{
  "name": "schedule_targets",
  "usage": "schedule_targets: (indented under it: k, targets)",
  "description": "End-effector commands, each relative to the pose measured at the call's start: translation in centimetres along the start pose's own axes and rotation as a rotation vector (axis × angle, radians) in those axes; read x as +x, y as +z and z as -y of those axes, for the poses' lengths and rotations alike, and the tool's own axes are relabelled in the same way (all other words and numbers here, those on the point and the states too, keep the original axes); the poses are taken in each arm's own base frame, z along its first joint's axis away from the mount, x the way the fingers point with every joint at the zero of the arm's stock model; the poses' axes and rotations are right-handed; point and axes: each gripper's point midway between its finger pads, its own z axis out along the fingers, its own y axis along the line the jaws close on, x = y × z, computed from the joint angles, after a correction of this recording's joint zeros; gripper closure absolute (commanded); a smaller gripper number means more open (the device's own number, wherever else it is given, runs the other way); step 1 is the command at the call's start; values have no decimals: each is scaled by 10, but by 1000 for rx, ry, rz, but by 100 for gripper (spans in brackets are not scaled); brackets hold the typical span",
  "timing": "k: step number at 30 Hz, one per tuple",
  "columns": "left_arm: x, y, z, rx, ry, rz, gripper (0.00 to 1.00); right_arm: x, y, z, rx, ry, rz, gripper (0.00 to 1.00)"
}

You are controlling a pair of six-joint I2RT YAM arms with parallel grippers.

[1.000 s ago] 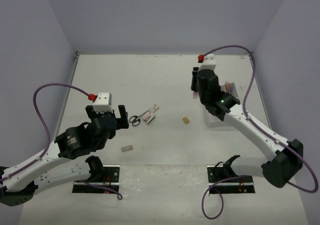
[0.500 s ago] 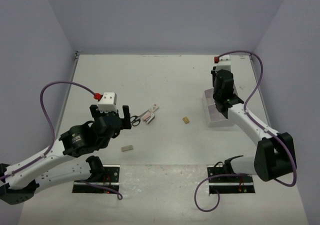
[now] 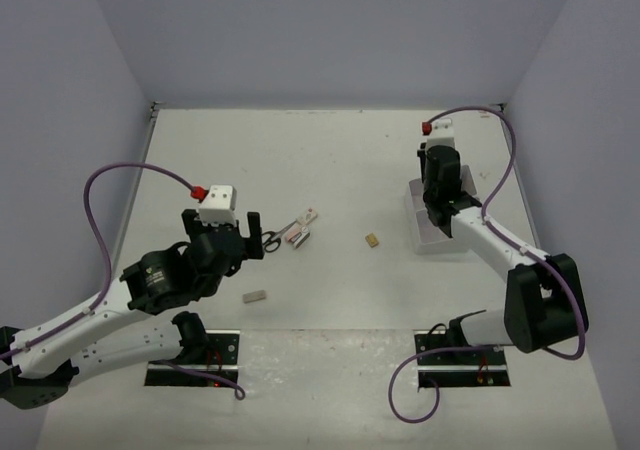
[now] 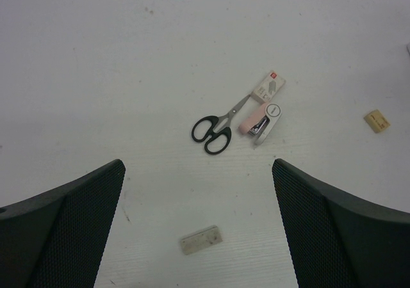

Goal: Sort the stationery into containers
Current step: Place the pen in the storage box.

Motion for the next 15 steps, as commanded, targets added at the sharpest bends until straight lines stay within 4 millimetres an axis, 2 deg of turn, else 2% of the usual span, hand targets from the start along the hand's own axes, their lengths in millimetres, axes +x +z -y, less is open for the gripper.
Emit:
schedule_targets:
  k: [1,11,15]
  targets:
    - [-3,2,3,9,6,16,0,8,6,2,27,7,-11,99]
    - [-4,2,4,14,3,19,0,27,8,4,69,30,-74,93]
    - [-4,2,4,14,4,18,0,26,4,6,73,50,-76,81]
